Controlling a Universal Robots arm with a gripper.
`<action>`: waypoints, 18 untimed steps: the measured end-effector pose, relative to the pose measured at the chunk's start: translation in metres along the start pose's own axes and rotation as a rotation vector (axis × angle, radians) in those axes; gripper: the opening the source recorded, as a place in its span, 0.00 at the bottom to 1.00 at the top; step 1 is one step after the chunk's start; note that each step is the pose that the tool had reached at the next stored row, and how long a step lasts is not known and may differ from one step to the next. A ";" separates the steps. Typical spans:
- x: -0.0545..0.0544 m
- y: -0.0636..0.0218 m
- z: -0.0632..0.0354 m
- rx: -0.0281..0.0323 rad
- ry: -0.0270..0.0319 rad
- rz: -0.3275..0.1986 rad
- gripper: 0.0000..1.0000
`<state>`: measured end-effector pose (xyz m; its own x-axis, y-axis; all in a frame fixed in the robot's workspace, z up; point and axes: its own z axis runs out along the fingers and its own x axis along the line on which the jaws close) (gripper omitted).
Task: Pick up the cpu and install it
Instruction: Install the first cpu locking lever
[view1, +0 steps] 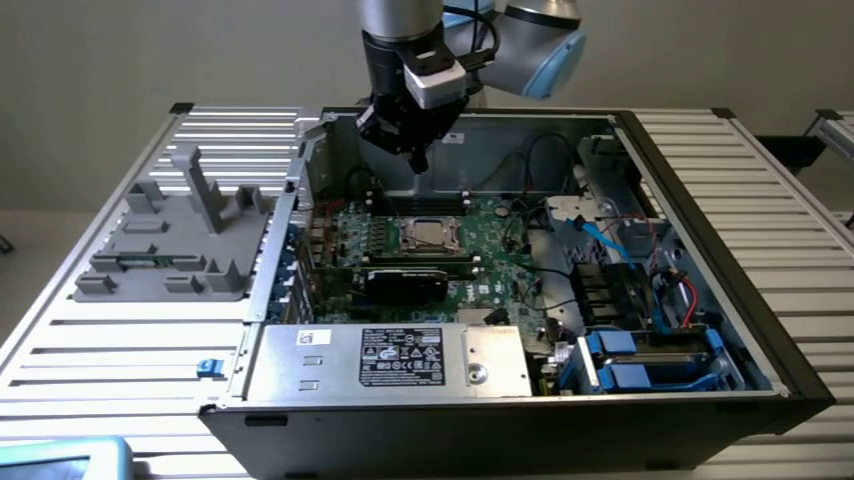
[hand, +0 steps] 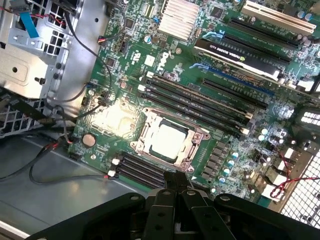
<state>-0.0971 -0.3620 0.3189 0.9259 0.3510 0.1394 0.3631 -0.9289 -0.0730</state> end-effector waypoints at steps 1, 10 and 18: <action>0.000 0.0000 0.0000 0.0000 0.0001 0.000 0.11; -0.002 -0.0006 0.0009 -0.0027 -0.0090 0.053 0.11; -0.007 -0.0025 0.0015 0.0212 -0.0792 0.064 0.11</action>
<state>-0.1044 -0.3620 0.3166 0.9524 0.2997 0.0553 0.3039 -0.9474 -0.1003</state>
